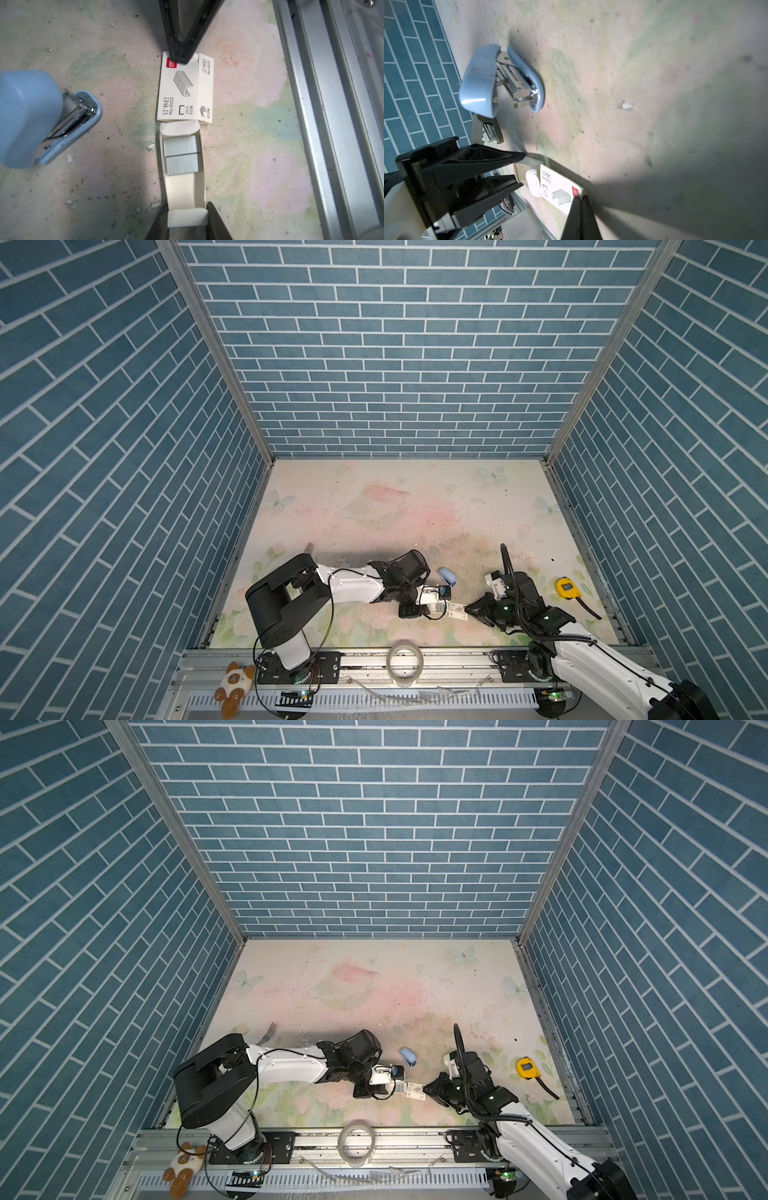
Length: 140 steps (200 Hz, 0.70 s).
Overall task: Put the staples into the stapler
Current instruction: 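Pull the staple box's inner tray out with the left gripper while the right rises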
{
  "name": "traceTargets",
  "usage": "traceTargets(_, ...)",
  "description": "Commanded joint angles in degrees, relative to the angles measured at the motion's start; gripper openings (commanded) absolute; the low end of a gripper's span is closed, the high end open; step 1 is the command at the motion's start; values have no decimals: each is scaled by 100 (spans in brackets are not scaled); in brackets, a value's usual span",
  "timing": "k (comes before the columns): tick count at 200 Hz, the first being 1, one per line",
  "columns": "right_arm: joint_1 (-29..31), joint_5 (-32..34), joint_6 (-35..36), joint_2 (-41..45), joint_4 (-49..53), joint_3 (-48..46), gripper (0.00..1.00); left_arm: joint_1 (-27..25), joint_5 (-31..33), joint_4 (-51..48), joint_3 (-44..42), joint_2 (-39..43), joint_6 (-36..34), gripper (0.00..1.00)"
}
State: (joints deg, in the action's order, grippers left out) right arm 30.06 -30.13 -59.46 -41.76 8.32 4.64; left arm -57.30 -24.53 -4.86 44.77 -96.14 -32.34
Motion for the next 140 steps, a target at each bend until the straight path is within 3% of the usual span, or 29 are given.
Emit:
traceTargets(1, -33, 268, 280, 12, 613, -9, 5, 8, 138, -523, -67, -212, 28, 30)
traceTargets(55, -45, 253, 441, 183, 783, 220, 15, 8, 157, -507, -72, -220, 35, 32)
traceTargets(140, -45, 209, 453, 882, 1096, 364, 23, 8, 152, -488, -66, -217, 35, 35)
